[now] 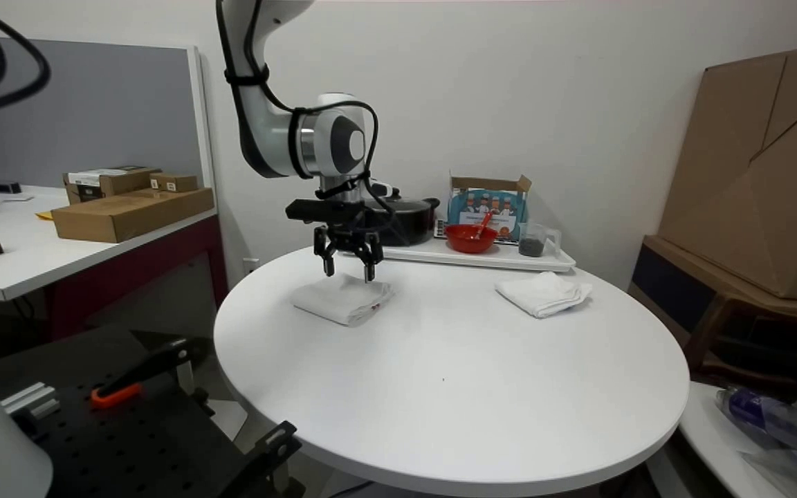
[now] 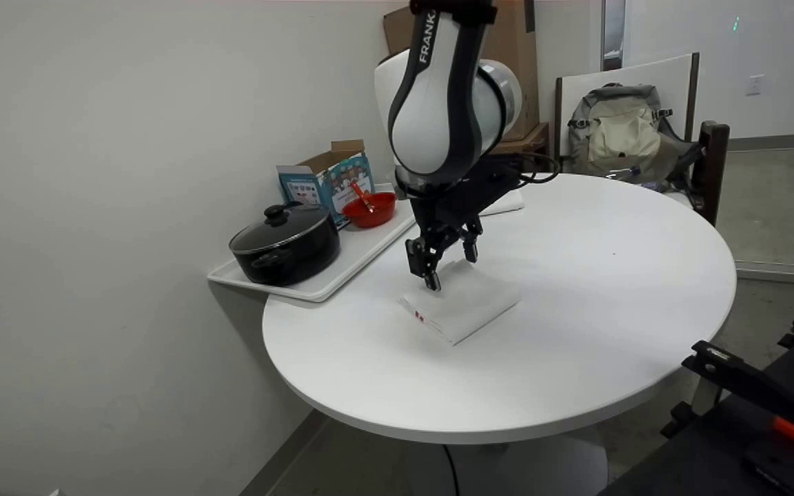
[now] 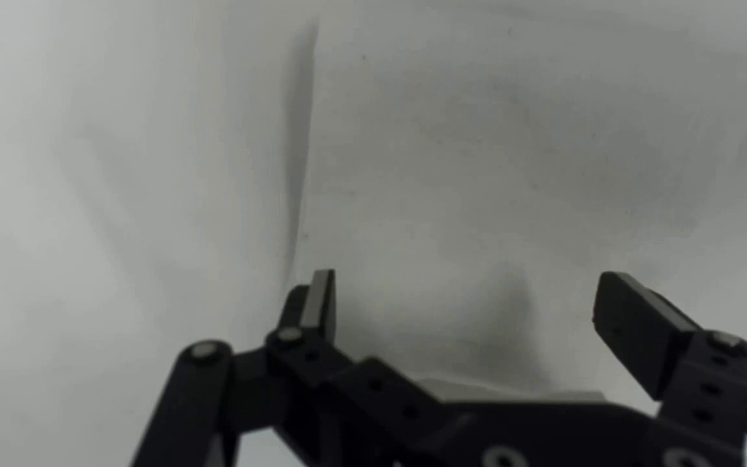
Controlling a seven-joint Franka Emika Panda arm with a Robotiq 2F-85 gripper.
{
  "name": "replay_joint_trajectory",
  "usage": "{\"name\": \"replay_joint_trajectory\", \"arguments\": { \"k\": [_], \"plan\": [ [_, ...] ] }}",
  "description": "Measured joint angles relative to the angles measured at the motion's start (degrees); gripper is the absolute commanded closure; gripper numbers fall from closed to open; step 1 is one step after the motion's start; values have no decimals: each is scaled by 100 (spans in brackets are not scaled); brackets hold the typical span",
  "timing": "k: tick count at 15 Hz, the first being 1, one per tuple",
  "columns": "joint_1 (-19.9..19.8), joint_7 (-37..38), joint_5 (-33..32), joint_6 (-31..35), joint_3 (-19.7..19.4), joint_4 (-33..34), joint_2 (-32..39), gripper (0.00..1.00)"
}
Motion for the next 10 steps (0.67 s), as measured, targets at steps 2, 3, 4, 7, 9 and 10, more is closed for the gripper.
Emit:
{"name": "replay_joint_trajectory", "arguments": {
  "k": [2, 3, 4, 7, 9, 10],
  "plan": [
    [5, -87, 106, 19, 0, 170, 214, 12],
    [7, -110, 134, 23, 0, 225, 309, 26],
    [8, -129, 151, 26, 0, 259, 389, 32],
    [10, -248, 160, 53, -10, 283, 527, 55],
    [12, -343, 161, 55, -10, 284, 516, 70],
    [12, -395, 161, 55, -10, 278, 499, 80]
  ]
}}
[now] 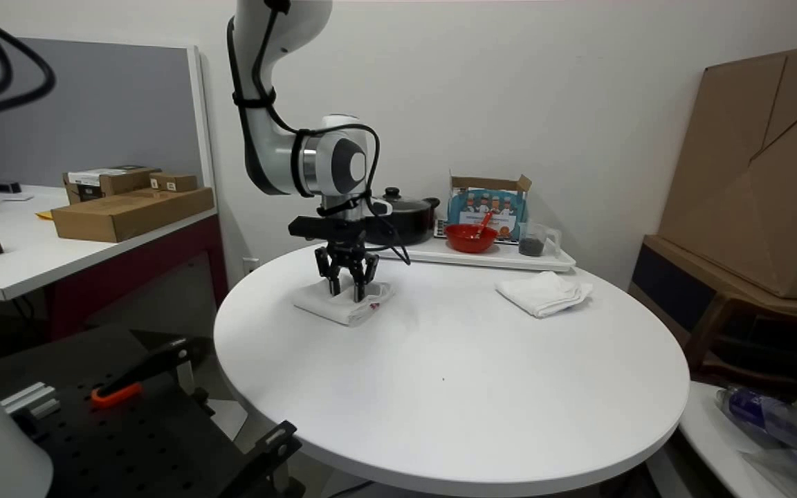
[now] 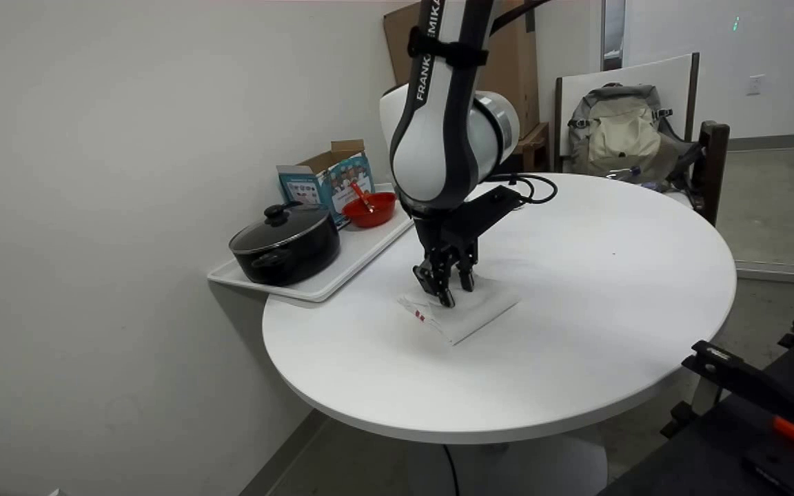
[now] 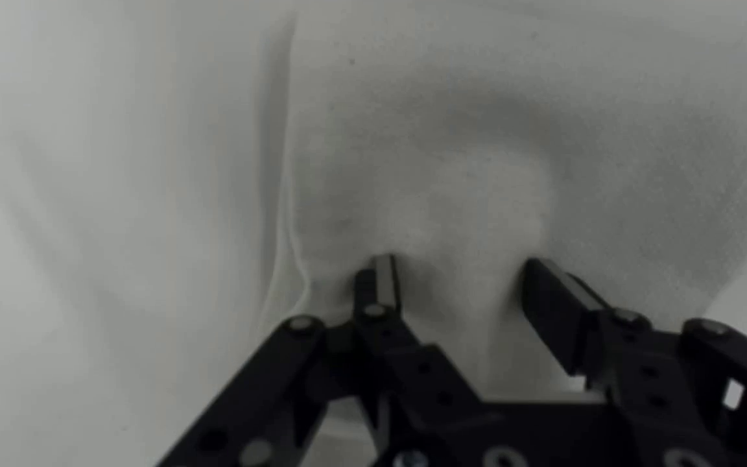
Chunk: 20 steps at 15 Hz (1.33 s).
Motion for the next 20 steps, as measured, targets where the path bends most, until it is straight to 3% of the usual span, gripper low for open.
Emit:
{"name": "replay_joint_trajectory", "arguments": {
  "k": [2, 5, 8, 15, 20],
  "plan": [
    [0, -106, 0, 0, 0, -33, -43, 94],
    [-5, -255, 0, -2, -1, -130, -102, 97],
    [-8, -406, -6, -23, -36, -361, -218, 93],
    [153, -596, -314, -30, -162, -1562, -813, 93],
    [176, -544, -321, -31, -514, -1929, -992, 93]
  ]
}}
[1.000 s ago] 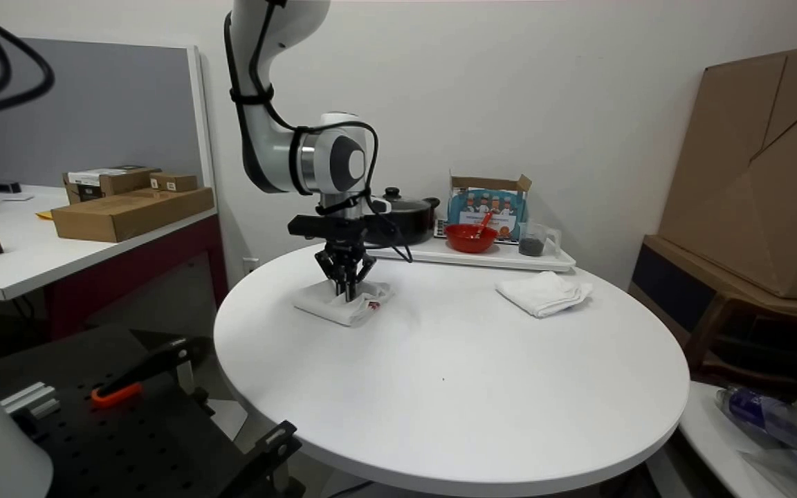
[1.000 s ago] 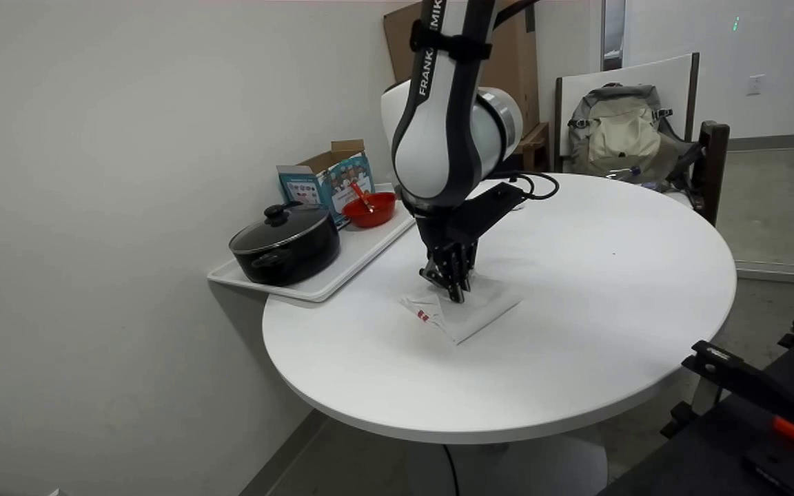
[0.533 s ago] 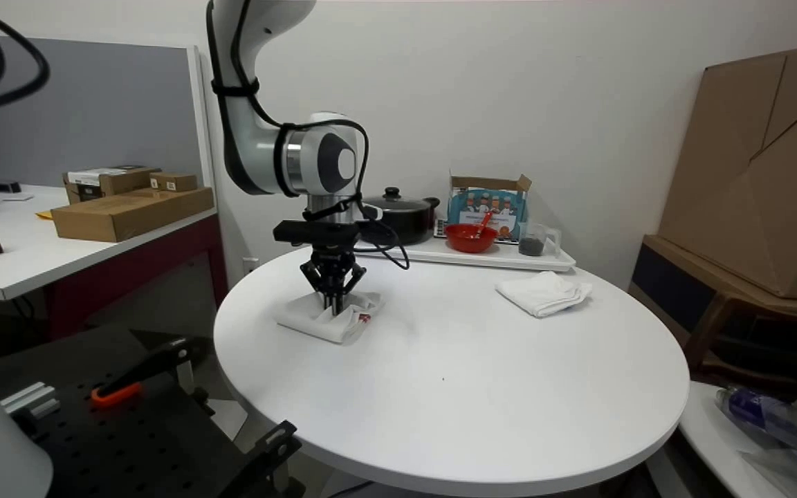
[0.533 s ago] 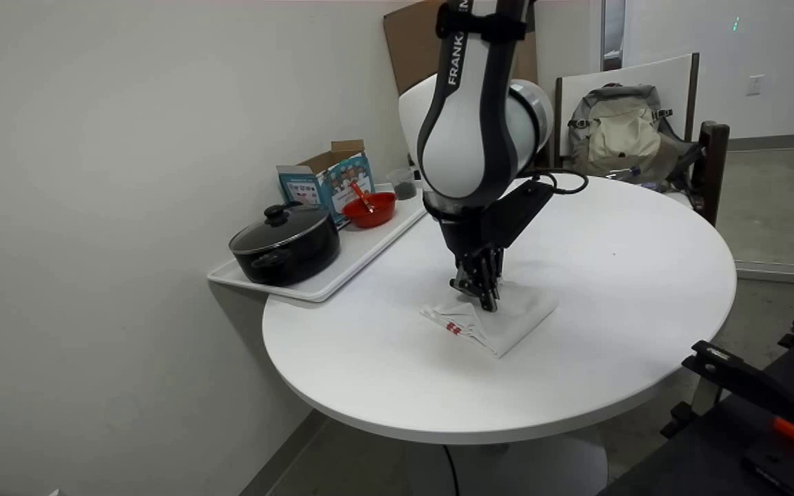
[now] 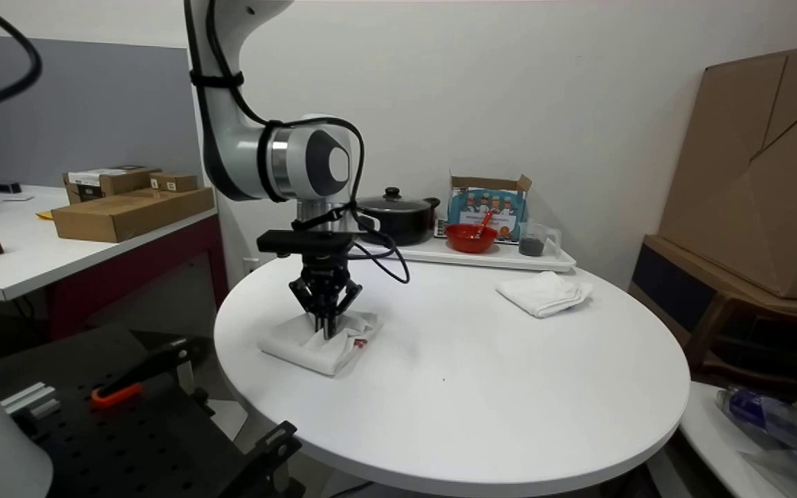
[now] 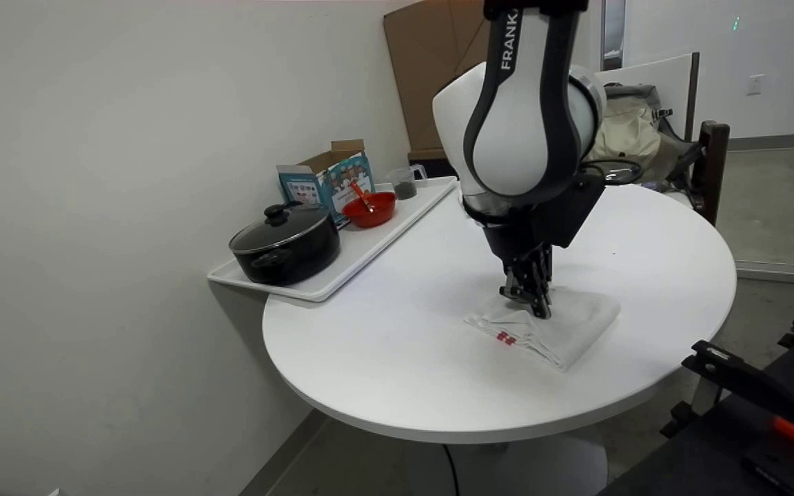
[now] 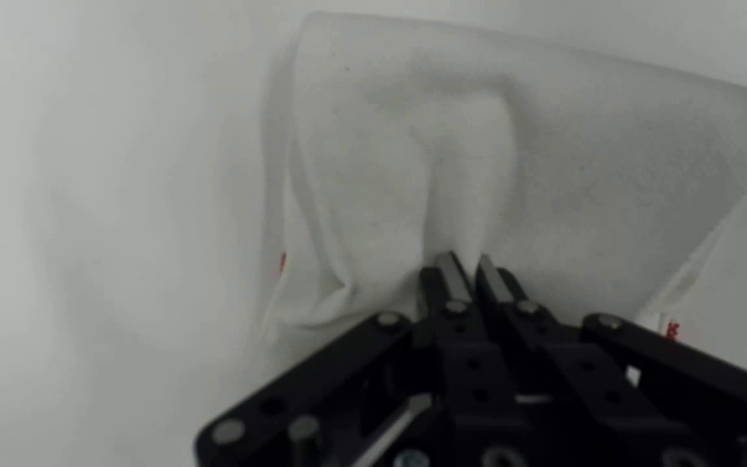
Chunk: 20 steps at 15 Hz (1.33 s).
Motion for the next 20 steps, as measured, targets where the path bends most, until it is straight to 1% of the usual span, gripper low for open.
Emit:
{"name": "replay_joint_trajectory", "arguments": {
  "k": [2, 5, 9, 12, 14, 16, 18, 20],
  "plan": [
    [-199, -11, 29, 0, -211, 31, 4, 94],
    [-803, -92, 203, 1, -425, 279, 60, 93],
    [-1634, -268, 571, 0, -532, 804, 267, 94],
    [-2040, -272, 828, -32, -573, 1189, 499, 95],
    [-2186, -262, 938, -132, -595, 1516, 680, 94],
    [-2177, -194, 958, -287, -613, 1928, 886, 94],
    [-2047, -63, 964, -529, -582, 2456, 1110, 94],
    [-1832, 90, 970, -787, -491, 2995, 1294, 95]
  ]
}}
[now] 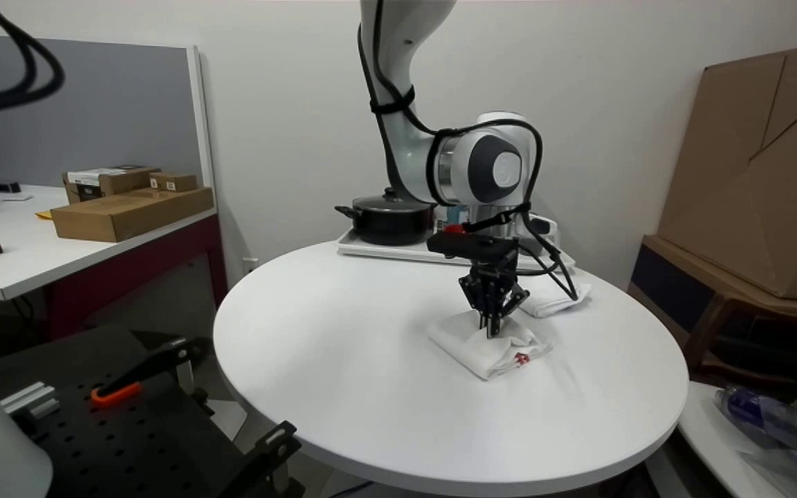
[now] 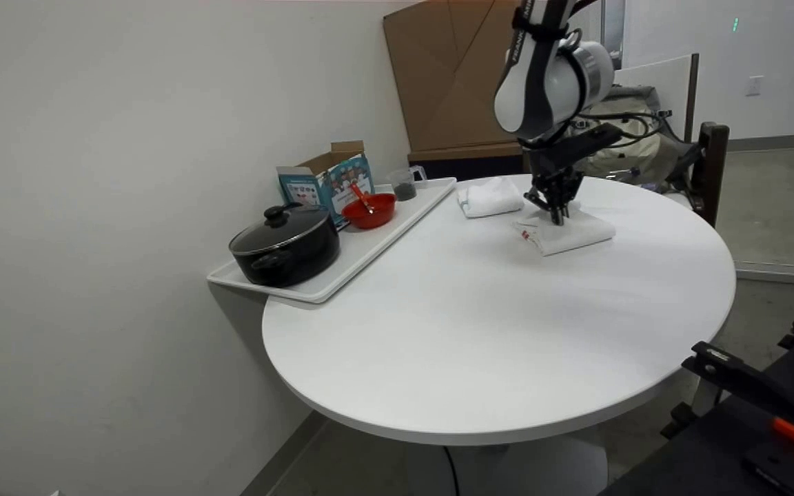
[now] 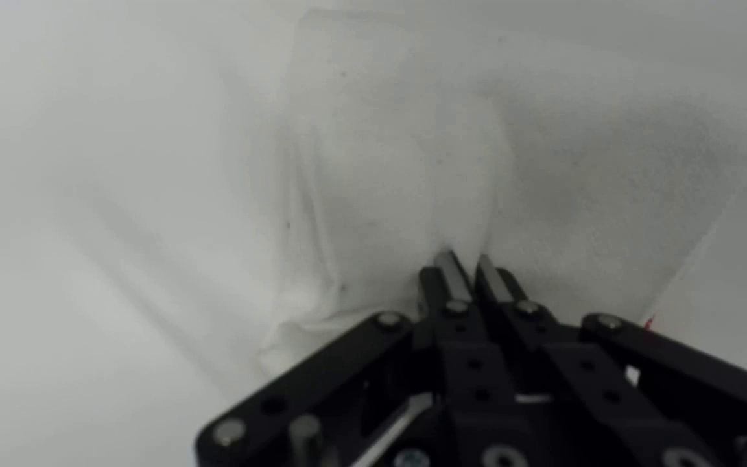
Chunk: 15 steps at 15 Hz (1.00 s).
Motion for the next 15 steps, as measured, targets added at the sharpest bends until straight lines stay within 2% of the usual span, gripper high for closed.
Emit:
{"name": "replay_joint_trajectory", "arguments": {
  "k": [4, 8, 12, 15],
  "plan": [
    [682, 218, -14, -257, 188, 750, 196, 94],
    [1378, 242, -139, -275, 300, 876, 357, 95],
    [1742, 150, -433, -140, 463, 424, 352, 94],
    [1864, -114, -740, 67, 631, -269, 3, 94]
  ]
}}
